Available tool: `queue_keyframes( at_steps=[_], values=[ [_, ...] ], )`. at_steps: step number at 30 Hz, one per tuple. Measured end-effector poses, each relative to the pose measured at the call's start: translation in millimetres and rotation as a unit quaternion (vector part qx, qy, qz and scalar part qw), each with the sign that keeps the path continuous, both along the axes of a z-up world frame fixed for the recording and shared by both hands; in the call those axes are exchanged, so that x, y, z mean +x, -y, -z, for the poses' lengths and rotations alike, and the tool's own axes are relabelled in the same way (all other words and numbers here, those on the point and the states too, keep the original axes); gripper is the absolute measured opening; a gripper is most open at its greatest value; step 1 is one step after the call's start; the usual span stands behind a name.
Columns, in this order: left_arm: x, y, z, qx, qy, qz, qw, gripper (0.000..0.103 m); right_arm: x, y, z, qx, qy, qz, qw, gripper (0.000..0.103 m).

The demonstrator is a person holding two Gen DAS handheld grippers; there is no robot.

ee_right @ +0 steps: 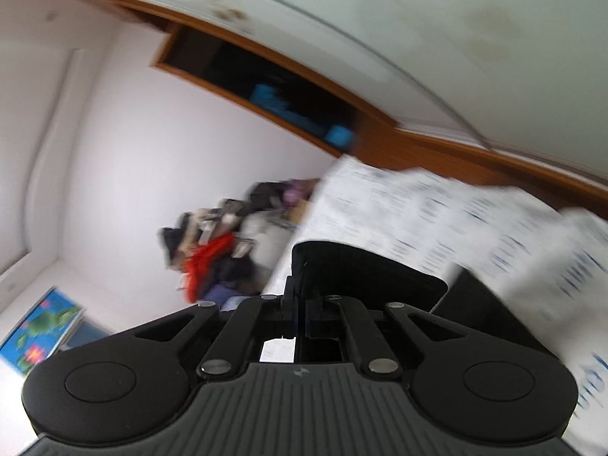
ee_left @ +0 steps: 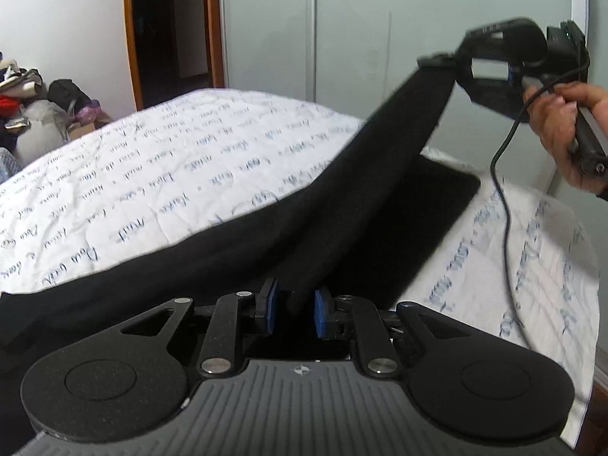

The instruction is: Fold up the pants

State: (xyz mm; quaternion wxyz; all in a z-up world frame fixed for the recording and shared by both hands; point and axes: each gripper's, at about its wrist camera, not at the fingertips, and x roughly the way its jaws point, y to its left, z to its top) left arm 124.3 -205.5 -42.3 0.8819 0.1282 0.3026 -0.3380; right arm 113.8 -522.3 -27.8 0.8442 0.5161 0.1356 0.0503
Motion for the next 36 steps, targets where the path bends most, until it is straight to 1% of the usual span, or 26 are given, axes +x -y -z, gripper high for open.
queue_keyframes(
  at_steps=[2,3,4,5,6,7,8,9,12,15,16,17,19,20,21,22,24,25,26,27,28,30,31,33,34,36],
  values=[
    [-2.2,-1.1,-4.8,-0.006,0.004,0.004,1.0,0.025,-11.6,0.1,-7.2,-0.014,0.042,-0.009,0.999,0.003],
    [-4.0,-0.9,-4.0,-0.005,0.004,0.006,1.0,0.025,-17.4,1.1,1.0,-0.016,0.043,-0.007,0.999,0.003],
    [-3.7,-1.0,0.1,0.001,0.001,0.009,1.0,0.025,-25.8,5.7,19.9,-0.011,0.019,0.001,1.0,0.003],
    [-3.8,-0.1,4.9,0.007,-0.009,0.012,0.9999,0.025,-37.6,14.1,44.2,0.005,-0.024,0.016,1.0,0.003],
    [-3.1,0.6,10.7,0.012,-0.022,0.014,0.9996,0.025,-48.0,21.6,75.9,0.037,-0.067,0.036,0.996,0.003],
    [-3.4,1.2,16.7,0.017,-0.033,0.016,0.9992,0.025,-57.1,26.0,99.7,0.063,-0.094,0.047,0.993,0.003],
    [-1.7,2.0,21.9,0.022,-0.041,0.02,0.9987,0.025,-65.1,26.7,117.7,0.077,-0.112,0.054,0.989,0.003],
    [-3.0,2.9,25.7,0.028,-0.044,0.025,0.9983,0.025,-70.4,23.5,126.0,0.08,-0.108,0.053,0.989,0.003],
    [-4.3,2.5,28.4,0.034,-0.038,0.033,0.9982,0.025,-71.1,13.7,116.2,0.068,-0.096,0.052,0.992,0.003],
    [-0.3,-1.3,21.9,0.012,-0.059,0.031,0.9977,0.025,-62.2,14.1,102.8,0.071,-0.079,0.046,0.993,0.003],
    [-0.7,-5.2,18.1,-0.002,-0.069,0.034,0.9971,0.025,-64.2,14.0,96.7,0.059,-0.074,0.044,0.995,0.003],
    [-1.6,-11.3,14.2,-0.018,-0.08,0.041,0.9958,0.027,-65.3,14.0,95.7,0.041,-0.083,0.045,0.995,0.003],
    [-3.3,-21.4,13.2,-0.046,-0.103,0.053,0.9921,0.035,-63.3,19.4,115.3,0.03,-0.139,0.044,0.989,0.002],
    [-4.7,-25.0,12.9,-0.052,-0.107,0.051,0.9916,0.036,-56.1,25.1,124.2,0.039,-0.126,0.042,0.99,0.002],
    [-8.7,-29.5,11.3,-0.052,-0.103,0.043,0.9924,0.036,-60.8,25.1,123.5,0.043,-0.116,0.043,0.991,0.004],
    [-11.8,-34.5,9.0,-0.051,-0.098,0.035,0.9933,0.036,-63.9,24.1,116.9,0.041,-0.121,0.047,0.991,0.009],
    [-17.3,-49.9,0.7,-0.064,-0.084,0.017,0.9943,0.038,-73.9,22.5,99.5,0.018,-0.123,0.092,0.988,0.013],
    [-19.9,-60.3,-3.9,-0.079,-0.071,0.001,0.9944,0.045,-81.9,20.1,87.3,-0.004,-0.111,0.122,0.986,0.013],
    [-21.8,-71.1,-7.7,-0.094,-0.054,-0.021,0.9939,0.05,-85.3,15.5,74.2,-0.027,-0.097,0.132,0.986,0.013],
    [-23.2,-82.3,-9.7,-0.108,-0.032,-0.051,0.9924,0.062,-84.4,9.2,63.4,-0.044,-0.086,0.123,0.988,0.013],
    [-23.9,-92.2,-9.9,-0.121,-0.011,-0.082,0.9891,0.07,-76.8,-3.8,51.4,-0.061,-0.074,0.099,0.991,0.013],
    [-18.9,-106.1,-4.4,-0.139,0.002,-0.136,0.981,0.072,-45.1,-43.7,31.2,-0.102,-0.058,0.006,0.993,0.013],
    [-13.5,-109.1,0.3,-0.136,-0.004,-0.154,0.9787,0.072,-24.1,-66.5,24.1,-0.126,-0.063,-0.048,0.989,0.014],
    [-6.6,-111.7,11.5,-0.118,-0.007,-0.187,0.9752,0.072,18.2,-118.2,20.3,-0.163,-0.075,-0.153,0.972,0.015],
    [-7.1,-113.1,16.5,-0.109,0.003,-0.199,0.9739,0.072,39.8,-144.3,24.1,-0.163,-0.08,-0.209,0.961,0.015],
    [-10.8,-118.9,24.7,-0.094,0.023,-0.214,0.972,0.073,73.8,-181.4,31.6,-0.14,-0.093,-0.287,0.943,0.015]
  ],
)
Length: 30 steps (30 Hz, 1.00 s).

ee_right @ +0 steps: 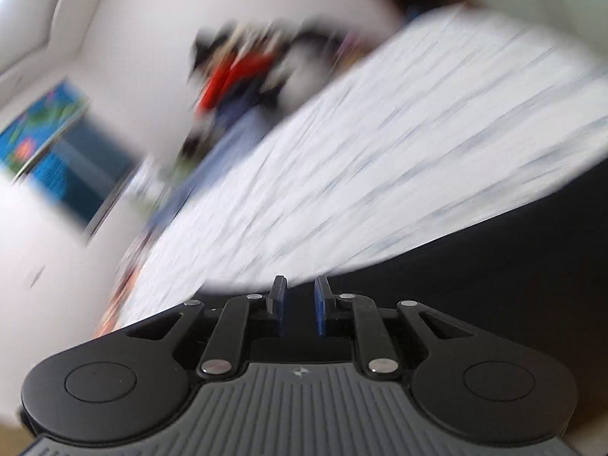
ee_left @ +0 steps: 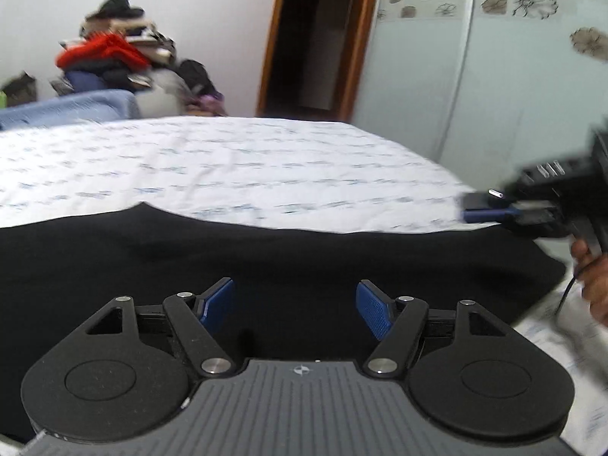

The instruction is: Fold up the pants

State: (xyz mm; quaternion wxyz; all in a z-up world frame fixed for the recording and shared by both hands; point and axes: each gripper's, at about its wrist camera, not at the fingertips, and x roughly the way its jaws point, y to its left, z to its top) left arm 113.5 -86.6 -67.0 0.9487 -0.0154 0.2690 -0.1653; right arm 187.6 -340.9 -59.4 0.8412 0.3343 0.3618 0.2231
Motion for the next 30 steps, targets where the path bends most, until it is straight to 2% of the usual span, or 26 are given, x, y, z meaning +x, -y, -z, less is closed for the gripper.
queue_keyframes(
  at_steps=[2,5,7,10,13,16,20,22,30],
  values=[
    [-5.0,-9.3,8.2,0.007,0.02,-0.026,0.9994,0.075,31.1,-29.9,1.6,0.049,-0.027,-0.052,0.997,0.015],
    [-1.9,-28.2,18.9,-0.041,-0.006,-0.062,0.9972,0.082,81.2,-68.5,3.1,0.131,-0.064,-0.121,0.982,0.015],
    [-0.9,-32.2,24.5,-0.05,-0.01,-0.074,0.9959,0.083,113.9,-91.8,5.1,0.151,-0.081,-0.147,0.974,0.021],
    [8.3,-31.7,26.5,-0.05,-0.036,-0.061,0.9963,0.094,161.0,-131.4,10.9,0.139,-0.102,-0.174,0.969,0.035],
    [9.8,-29.9,28.6,-0.048,-0.038,-0.053,0.9967,0.098,182.8,-171.8,26.3,0.121,-0.123,-0.221,0.96,0.038],
    [10.5,-34.4,30.9,-0.064,-0.04,-0.051,0.9959,0.098,199.2,-204.5,35.7,0.072,-0.144,-0.253,0.954,0.038],
    [10.3,-38.9,33.2,-0.082,-0.042,-0.047,0.9946,0.099,211.8,-220.5,37.3,0.02,-0.151,-0.256,0.955,0.038],
    [12.5,-41.4,33.1,-0.087,-0.043,-0.046,0.9942,0.1,216.5,-222.7,36.3,0.018,-0.148,-0.254,0.956,0.038],
    [13.6,-43.0,32.2,-0.104,-0.046,-0.042,0.9927,0.101,209.5,-236.2,32.0,0.012,-0.159,-0.314,0.936,0.038]
  ],
)
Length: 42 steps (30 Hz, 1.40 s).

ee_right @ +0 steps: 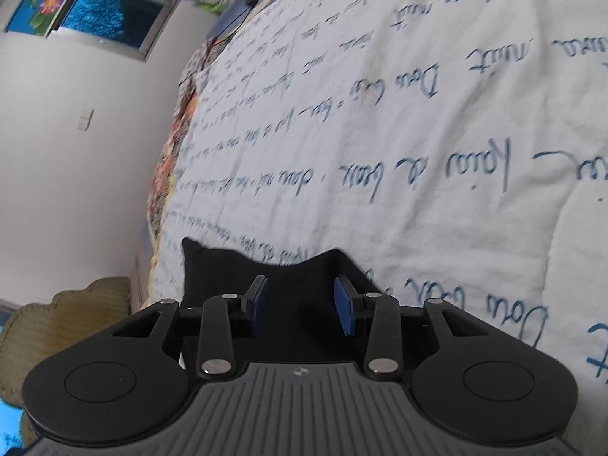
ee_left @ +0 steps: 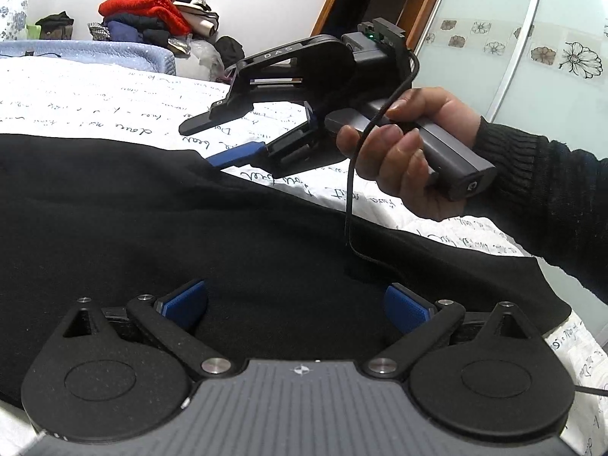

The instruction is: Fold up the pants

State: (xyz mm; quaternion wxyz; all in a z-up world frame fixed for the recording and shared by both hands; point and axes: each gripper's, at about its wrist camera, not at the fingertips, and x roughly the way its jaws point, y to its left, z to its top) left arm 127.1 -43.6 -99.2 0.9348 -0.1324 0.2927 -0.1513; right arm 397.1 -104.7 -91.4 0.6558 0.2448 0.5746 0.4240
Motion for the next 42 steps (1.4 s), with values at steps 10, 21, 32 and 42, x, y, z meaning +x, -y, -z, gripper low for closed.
queue_keyframes(
  at_steps=[10,21,32,42],
  values=[
    [-1.7,-1.2,-0.8,-0.006,0.0,0.0,1.0,0.101,6.9,-3.4,16.2,0.017,-0.038,-0.001,0.999,0.038],
    [-2.8,-2.4,0.5,-0.013,-0.002,-0.003,0.9999,0.101,8.9,-32.3,-19.9,-0.041,0.102,-0.06,0.992,0.004],
    [-2.3,-2.2,-1.0,-0.012,-0.004,-0.005,0.9999,0.101,12.9,-0.1,8.0,-0.05,0.056,0.015,0.997,0.01],
    [-2.1,-2.0,-1.8,-0.013,-0.004,-0.005,0.9999,0.101,-118.1,144.8,-47.5,-0.048,0.143,0.182,0.972,0.015]
  ],
)
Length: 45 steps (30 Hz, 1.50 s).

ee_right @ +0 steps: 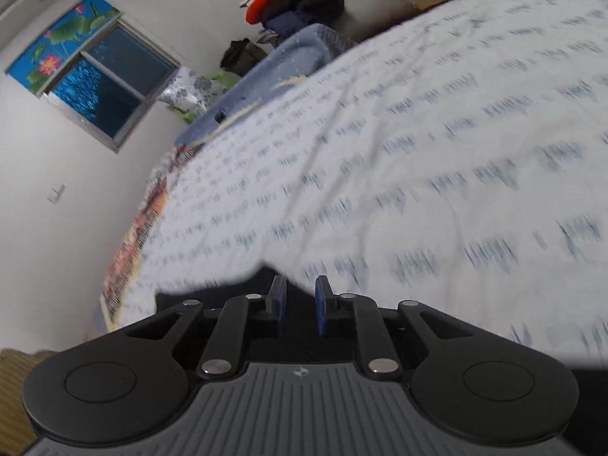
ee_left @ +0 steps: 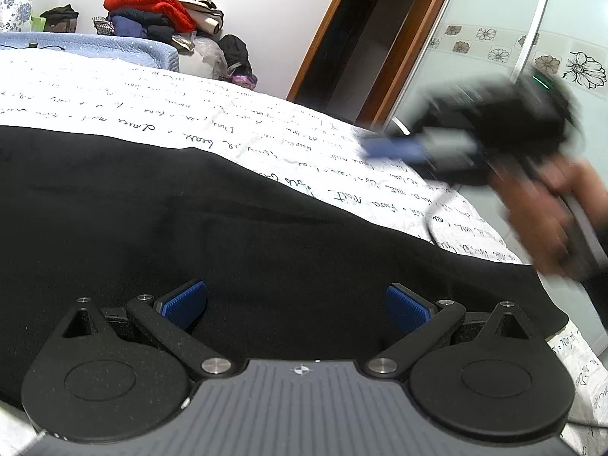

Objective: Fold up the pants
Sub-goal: 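Grasp the trouser hem with the right gripper and lift it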

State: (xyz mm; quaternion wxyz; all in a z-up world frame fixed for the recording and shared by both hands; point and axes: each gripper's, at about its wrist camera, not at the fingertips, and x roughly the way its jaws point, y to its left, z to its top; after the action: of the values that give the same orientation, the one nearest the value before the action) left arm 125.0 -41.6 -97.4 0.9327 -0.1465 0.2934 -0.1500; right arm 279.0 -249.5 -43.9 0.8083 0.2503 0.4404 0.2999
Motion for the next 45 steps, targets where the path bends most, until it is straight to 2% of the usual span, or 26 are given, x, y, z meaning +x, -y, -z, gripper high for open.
queue_keyframes(
  at_steps=[3,4,5,6,7,10,11,14,16,18,21,24,27,30,32,36,41,43,44,45],
  values=[
    [0.3,1.1,0.1,0.004,0.0,0.0,1.0,0.101,-33.9,-3.5,37.7,-0.056,-0.03,0.008,0.998,0.015],
    [0.6,1.8,0.0,0.006,-0.001,0.0,1.0,0.101,-37.6,-3.3,53.2,-0.08,-0.038,0.023,0.996,0.007],
    [0.8,2.5,-0.1,0.008,-0.001,0.0,1.0,0.101,-42.8,2.2,61.6,-0.061,-0.009,0.034,0.998,0.005],
    [1.2,3.3,-0.1,0.01,-0.002,0.001,0.9999,0.101,-41.6,8.9,68.5,-0.046,-0.002,0.045,0.998,0.0],
    [1.5,4.1,0.0,0.012,-0.003,0.001,0.9999,0.101,-39.4,17.9,72.1,-0.031,-0.005,0.072,0.997,0.0],
    [0.9,6.0,0.1,0.017,-0.003,0.001,0.9998,0.101,-45.0,47.1,61.1,-0.013,0.005,0.188,0.982,0.003],
    [0.8,6.0,0.0,0.018,-0.003,0.001,0.9998,0.101,-52.6,54.8,54.9,-0.011,0.012,0.206,0.978,0.003],
    [0.3,5.1,0.6,0.016,-0.003,0.001,0.9999,0.101,-90.4,81.5,41.0,0.036,0.035,0.237,0.97,0.004],
    [0.2,5.1,0.6,0.015,-0.003,0.001,0.9999,0.101,-124.2,106.1,39.1,0.053,0.042,0.278,0.958,0.006],
    [0.2,5.0,0.6,0.016,-0.003,0.001,0.9999,0.101,-163.8,134.3,44.0,0.062,0.045,0.34,0.937,0.006],
    [0.2,4.8,0.4,0.016,-0.003,0.001,0.9999,0.101,-216.3,183.2,58.3,0.06,0.03,0.447,0.892,0.007],
    [1.4,4.8,0.4,0.016,-0.003,0.0,0.9999,0.101,-245.4,224.5,78.1,0.068,-0.011,0.542,0.838,0.007],
    [1.2,6.1,0.1,0.02,-0.004,0.0,0.9998,0.101,-255.6,247.3,92.0,0.105,-0.029,0.587,0.802,0.007],
    [1.0,9.6,-0.7,0.028,-0.004,-0.001,0.9996,0.102,-247.9,256.7,106.7,0.143,-0.047,0.584,0.798,0.007],
    [1.2,11.5,-0.8,0.035,-0.004,-0.001,0.9994,0.102,-249.8,257.8,111.3,0.177,-0.048,0.585,0.79,0.007],
    [1.7,15.1,-0.7,0.048,-0.005,-0.002,0.9988,0.102,-252.1,267.9,111.3,0.178,-0.036,0.572,0.8,0.007],
    [1.9,16.0,-0.1,0.055,-0.005,-0.002,0.9985,0.102,-266.1,273.8,111.2,0.207,-0.021,0.572,0.794,0.007],
    [2.1,16.1,0.1,0.057,-0.006,-0.002,0.9984,0.102,-280.1,270.4,105.2,0.211,-0.012,0.58,0.787,0.008],
    [2.2,15.9,0.2,0.057,-0.006,-0.002,0.9984,0.102,-282.9,267.9,103.5,0.214,-0.007,0.58,0.786,0.011],
    [2.2,16.0,0.1,0.058,-0.006,-0.002,0.9983,0.102,-281.3,264.0,101.6,0.216,-0.003,0.575,0.789,0.024]
  ],
)
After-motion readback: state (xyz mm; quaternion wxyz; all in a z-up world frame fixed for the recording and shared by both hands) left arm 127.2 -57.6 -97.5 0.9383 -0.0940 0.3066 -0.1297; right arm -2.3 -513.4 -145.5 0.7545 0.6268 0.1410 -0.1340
